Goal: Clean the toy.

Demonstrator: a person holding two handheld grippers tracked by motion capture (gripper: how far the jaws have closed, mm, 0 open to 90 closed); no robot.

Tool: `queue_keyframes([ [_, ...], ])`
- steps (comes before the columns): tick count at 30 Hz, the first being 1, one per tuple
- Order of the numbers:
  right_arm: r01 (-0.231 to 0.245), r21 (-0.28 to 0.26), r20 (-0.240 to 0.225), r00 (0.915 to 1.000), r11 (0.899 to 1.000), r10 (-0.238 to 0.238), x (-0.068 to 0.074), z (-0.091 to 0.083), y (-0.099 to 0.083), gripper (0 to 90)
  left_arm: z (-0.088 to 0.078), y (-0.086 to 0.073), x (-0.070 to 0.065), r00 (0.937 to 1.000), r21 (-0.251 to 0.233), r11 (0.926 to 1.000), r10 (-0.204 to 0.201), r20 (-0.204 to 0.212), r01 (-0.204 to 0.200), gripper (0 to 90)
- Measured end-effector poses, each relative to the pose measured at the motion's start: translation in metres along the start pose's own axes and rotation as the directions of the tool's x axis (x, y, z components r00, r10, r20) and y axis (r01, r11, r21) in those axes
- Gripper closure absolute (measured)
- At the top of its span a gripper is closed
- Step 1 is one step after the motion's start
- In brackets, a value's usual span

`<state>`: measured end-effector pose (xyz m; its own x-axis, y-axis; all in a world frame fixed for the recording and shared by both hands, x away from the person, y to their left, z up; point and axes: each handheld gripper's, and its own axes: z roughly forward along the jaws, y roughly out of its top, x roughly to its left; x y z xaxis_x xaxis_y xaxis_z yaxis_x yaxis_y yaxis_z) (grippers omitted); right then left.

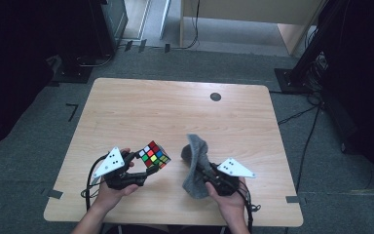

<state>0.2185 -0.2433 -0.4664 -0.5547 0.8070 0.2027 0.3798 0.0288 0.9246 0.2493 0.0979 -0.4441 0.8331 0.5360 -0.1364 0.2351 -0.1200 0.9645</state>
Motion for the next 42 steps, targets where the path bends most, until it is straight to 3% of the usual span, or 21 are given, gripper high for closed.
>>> queue_keyframes([
  [6,0.040,0.072,0.142,0.9886,0.997,-0.050,-0.016,0.000,-0.007,71.1,-0.002,0.000,0.003,0.9999,-0.007,0.9999,-0.008,-0.014,0.008,34.1],
  [12,0.067,0.136,0.150,0.9848,0.988,-0.088,-0.010,0.015,-0.016,60.5,0.000,0.000,0.001,1.0000,-0.002,1.0000,-0.002,-0.009,0.002,34.1],
  [19,0.100,0.096,0.146,0.9828,0.990,-0.113,-0.001,0.010,-0.006,48.8,-0.002,0.001,0.002,0.9999,-0.005,1.0000,-0.008,-0.010,0.008,34.1],
  [23,0.116,0.030,0.130,0.9844,0.993,-0.119,0.006,0.002,0.004,42.9,-0.001,0.002,0.001,0.9999,0.001,1.0000,-0.010,-0.014,0.010,34.1],
  [27,0.150,-0.028,0.069,0.9865,0.988,-0.148,0.022,0.000,0.009,38.3,0.001,0.006,-0.002,0.9997,0.003,0.9998,-0.020,-0.011,0.020,34.1],
  [31,0.214,-0.062,-0.004,0.9768,0.975,-0.214,0.044,0.008,0.007,32.9,0.004,0.011,-0.007,0.9990,0.036,0.9989,-0.028,-0.036,0.030,34.1],
  [35,0.265,-0.086,-0.033,0.9628,0.961,-0.268,0.063,0.017,0.002,28.4,0.010,0.012,-0.011,0.9978,0.056,0.9969,-0.053,-0.039,0.055,34.1],
  [42,0.277,-0.079,-0.051,0.9583,0.958,-0.281,0.079,0.030,-0.005,19.8,0.020,0.010,-0.022,0.9963,0.084,0.9929,-0.086,0.007,0.085,34.1],
])
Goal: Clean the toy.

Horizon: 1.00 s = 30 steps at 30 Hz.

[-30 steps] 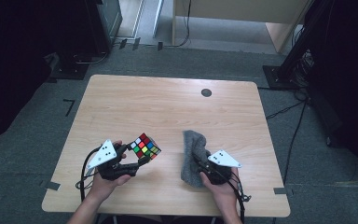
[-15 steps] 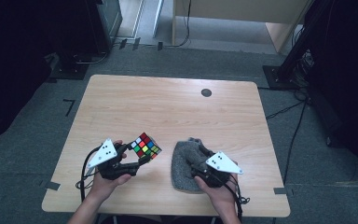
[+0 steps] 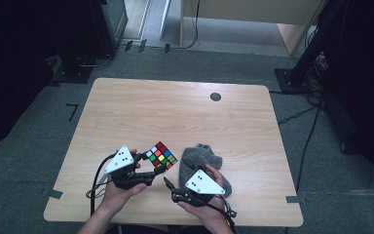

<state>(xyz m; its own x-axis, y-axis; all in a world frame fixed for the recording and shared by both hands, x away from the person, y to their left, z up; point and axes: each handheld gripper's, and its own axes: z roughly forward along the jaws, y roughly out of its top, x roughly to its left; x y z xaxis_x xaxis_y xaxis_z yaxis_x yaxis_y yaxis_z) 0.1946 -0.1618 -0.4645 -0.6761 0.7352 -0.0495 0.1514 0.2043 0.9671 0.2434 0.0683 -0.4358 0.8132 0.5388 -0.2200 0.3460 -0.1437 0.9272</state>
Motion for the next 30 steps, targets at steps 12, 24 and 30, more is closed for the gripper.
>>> queue_keyframes([
  [12,0.060,0.005,0.084,0.9946,0.998,-0.060,0.007,0.006,-0.005,33.9,0.014,-0.005,-0.006,0.9955,0.062,0.9941,-0.090,0.027,0.089,34.1],
  [24,-0.011,0.089,0.081,0.9967,0.996,0.004,-0.006,0.001,-0.007,34.8,0.005,-0.002,0.005,0.9940,0.015,0.9961,-0.088,0.064,0.087,24.4],
  [30,-0.093,0.108,0.061,0.9944,0.990,0.087,-0.029,-0.010,-0.001,34.7,-0.001,-0.011,0.014,0.9954,0.020,0.9957,0.091,-0.029,-0.090,23.9],
])
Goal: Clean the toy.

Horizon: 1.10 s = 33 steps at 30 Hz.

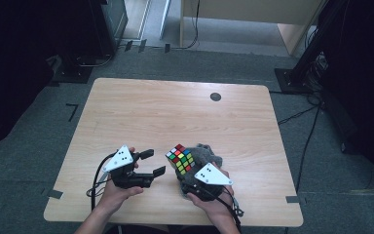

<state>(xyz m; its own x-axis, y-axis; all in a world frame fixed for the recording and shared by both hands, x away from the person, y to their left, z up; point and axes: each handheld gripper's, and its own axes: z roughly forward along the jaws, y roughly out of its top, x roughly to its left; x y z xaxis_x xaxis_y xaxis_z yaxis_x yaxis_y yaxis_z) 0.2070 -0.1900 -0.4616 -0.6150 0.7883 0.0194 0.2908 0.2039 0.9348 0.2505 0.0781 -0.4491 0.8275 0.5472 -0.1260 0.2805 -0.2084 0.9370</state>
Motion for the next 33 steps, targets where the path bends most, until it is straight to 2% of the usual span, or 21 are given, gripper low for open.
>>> queue_keyframes([
  [1,-0.015,0.002,-0.008,0.9999,1.000,0.015,-0.003,-0.003,0.002,34.7,0.002,-0.003,-0.001,0.9984,0.016,0.9987,0.048,-0.030,-0.048,24.2],
  [2,-0.023,0.003,-0.012,0.9997,1.000,0.023,-0.005,-0.005,0.004,34.7,0.004,-0.007,-0.003,0.9937,0.038,0.9946,0.099,-0.052,-0.097,24.3],
  [5,-0.063,0.027,-0.036,0.9973,0.998,0.064,-0.007,-0.010,0.011,34.7,0.011,-0.015,-0.010,0.9754,0.077,0.9768,0.206,-0.079,-0.200,24.2],
  [8,-0.067,0.062,-0.051,0.9962,0.996,0.070,-0.003,-0.011,0.015,34.7,0.017,-0.019,-0.019,0.9592,0.092,0.9607,0.270,-0.086,-0.262,22.8],
  [9,-0.068,0.074,-0.057,0.9957,0.995,0.073,-0.002,-0.010,0.016,34.7,0.019,-0.019,-0.021,0.9565,0.100,0.9566,0.282,-0.076,-0.274,21.6],
  [11,-0.087,0.095,-0.070,0.9931,0.992,0.094,0.000,-0.010,0.018,34.6,0.021,-0.020,-0.025,0.9441,0.111,0.9440,0.320,-0.080,-0.311,18.8],
  [12,-0.098,0.102,-0.077,0.9913,0.990,0.106,0.001,-0.010,0.019,34.6,0.021,-0.020,-0.026,0.9402,0.113,0.9408,0.330,-0.085,-0.320,17.8],
  [14,-0.122,0.117,-0.105,0.9853,0.986,0.135,0.001,-0.011,0.021,34.6,0.021,-0.020,-0.027,0.9391,0.108,0.9398,0.333,-0.083,-0.324,16.7],
  [18,-0.150,0.142,-0.134,0.9765,0.979,0.169,0.003,-0.011,0.024,34.6,0.022,-0.021,-0.030,0.9331,0.103,0.9344,0.350,-0.083,-0.341,14.9],
  [23,-0.173,0.182,-0.145,0.9688,0.968,0.201,0.006,-0.007,0.024,34.6,0.024,-0.022,-0.033,0.9281,0.095,0.9294,0.364,-0.078,-0.357,14.0],
  [25,-0.180,0.198,-0.147,0.9664,0.964,0.211,0.007,-0.005,0.023,34.5,0.024,-0.021,-0.033,0.9276,0.083,0.9297,0.365,-0.079,-0.359,14.2],
  [29,-0.197,0.213,-0.161,0.9591,0.957,0.233,0.008,-0.003,0.021,34.5,0.024,-0.022,-0.035,0.9237,0.064,0.9258,0.377,-0.070,-0.373,15.7],
  [33,-0.206,0.227,-0.170,0.9539,0.952,0.247,0.009,-0.001,0.021,34.5,0.025,-0.023,-0.036,0.9172,0.063,0.9193,0.392,-0.069,-0.389,15.7],
])
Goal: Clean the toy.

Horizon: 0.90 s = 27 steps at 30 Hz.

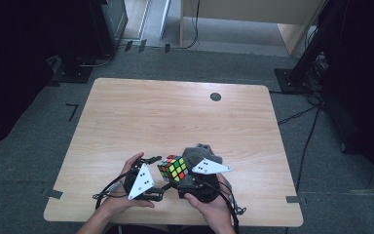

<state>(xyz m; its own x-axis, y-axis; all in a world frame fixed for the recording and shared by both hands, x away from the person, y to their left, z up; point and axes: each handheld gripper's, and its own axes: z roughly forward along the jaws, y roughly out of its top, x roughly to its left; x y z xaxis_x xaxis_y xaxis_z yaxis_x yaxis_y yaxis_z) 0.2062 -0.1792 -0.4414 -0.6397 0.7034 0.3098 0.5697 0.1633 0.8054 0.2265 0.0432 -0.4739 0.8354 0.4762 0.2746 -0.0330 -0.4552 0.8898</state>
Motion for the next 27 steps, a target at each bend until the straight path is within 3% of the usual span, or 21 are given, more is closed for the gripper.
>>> queue_keyframes([
  [8,-0.067,0.017,-0.047,0.9966,0.998,0.067,-0.003,0.003,-0.001,34.4,0.003,-0.001,-0.006,0.9992,0.005,0.9992,0.039,-0.005,-0.039,16.2],
  [10,-0.079,0.022,-0.053,0.9954,0.997,0.080,-0.004,0.004,-0.002,34.4,0.003,-0.001,-0.008,0.9981,0.004,0.9982,0.060,-0.014,-0.060,21.5],
  [18,-0.125,0.009,-0.073,0.9894,0.992,0.126,-0.011,0.006,-0.003,31.2,0.005,-0.002,-0.007,0.9980,0.042,0.9977,0.054,-0.032,-0.052,31.2],
  [21,-0.147,-0.014,-0.100,0.9844,0.989,0.145,-0.017,0.001,-0.002,26.5,0.005,-0.005,-0.003,0.9997,0.053,0.9985,0.013,-0.023,-0.011,31.7],
  [24,-0.145,-0.072,-0.126,0.9827,0.987,0.136,-0.024,-0.010,0.002,22.4,0.004,-0.007,0.005,0.9989,0.061,0.9975,-0.035,-0.030,0.037,31.9],
  [27,-0.166,-0.146,-0.111,0.9823,0.975,0.151,-0.037,-0.022,0.003,21.0,0.002,-0.009,0.016,0.9920,0.078,0.9901,-0.112,-0.058,0.117,32.1],
])
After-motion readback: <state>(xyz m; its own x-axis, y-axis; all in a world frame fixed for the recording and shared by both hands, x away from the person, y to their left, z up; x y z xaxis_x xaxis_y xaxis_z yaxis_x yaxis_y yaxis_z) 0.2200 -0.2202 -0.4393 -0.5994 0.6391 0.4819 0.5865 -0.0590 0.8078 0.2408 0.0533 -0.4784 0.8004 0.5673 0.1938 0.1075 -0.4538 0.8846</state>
